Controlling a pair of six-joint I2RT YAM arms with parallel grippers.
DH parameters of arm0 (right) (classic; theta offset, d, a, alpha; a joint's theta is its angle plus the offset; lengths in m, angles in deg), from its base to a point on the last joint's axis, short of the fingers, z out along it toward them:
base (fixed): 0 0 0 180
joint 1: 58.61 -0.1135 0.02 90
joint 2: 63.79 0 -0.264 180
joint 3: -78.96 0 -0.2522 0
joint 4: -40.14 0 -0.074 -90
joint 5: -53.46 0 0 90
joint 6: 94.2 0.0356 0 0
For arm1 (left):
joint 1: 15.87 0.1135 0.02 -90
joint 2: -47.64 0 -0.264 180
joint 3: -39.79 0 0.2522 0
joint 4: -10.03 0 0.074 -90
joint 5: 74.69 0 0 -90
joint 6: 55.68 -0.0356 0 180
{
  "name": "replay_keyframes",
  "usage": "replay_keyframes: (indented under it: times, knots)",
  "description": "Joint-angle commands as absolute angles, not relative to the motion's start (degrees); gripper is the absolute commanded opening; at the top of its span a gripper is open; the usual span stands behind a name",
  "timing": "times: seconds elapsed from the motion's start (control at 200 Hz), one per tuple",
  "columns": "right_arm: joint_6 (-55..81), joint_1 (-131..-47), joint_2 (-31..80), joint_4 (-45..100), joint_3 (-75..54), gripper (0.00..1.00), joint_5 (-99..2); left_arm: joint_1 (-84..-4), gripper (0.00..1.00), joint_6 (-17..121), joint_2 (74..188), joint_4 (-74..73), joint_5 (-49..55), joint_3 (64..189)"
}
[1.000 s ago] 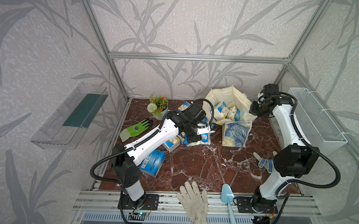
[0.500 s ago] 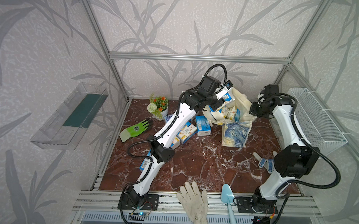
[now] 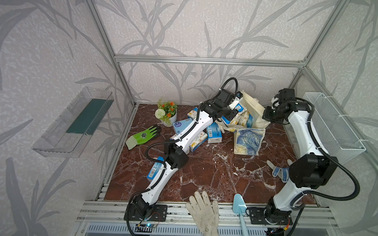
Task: Put tissues into the canvas bag
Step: Place the pack of facial tissues in the canvas bag.
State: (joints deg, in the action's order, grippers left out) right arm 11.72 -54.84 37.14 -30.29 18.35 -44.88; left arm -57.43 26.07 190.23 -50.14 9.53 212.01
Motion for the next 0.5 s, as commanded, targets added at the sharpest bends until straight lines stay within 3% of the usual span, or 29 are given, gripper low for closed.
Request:
replay_keyframes:
  times: [0.0, 0.28, 0.495]
  knots:
    - [12.27, -54.56, 36.41, -32.02, 20.45, 0.00, -47.04, -57.62, 0.64, 28.03, 191.57, -46.99, 8.73, 214.65]
    - [12.36, -54.57, 36.50, -31.81, 20.00, 0.00, -47.30, -57.72, 0.93, 29.78, 192.75, -45.92, 5.95, 215.07]
    - [12.30, -54.57, 36.92, -31.53, 19.95, 0.00, -46.78, -57.74, 1.00, 30.01, 190.49, -46.52, 6.21, 216.80]
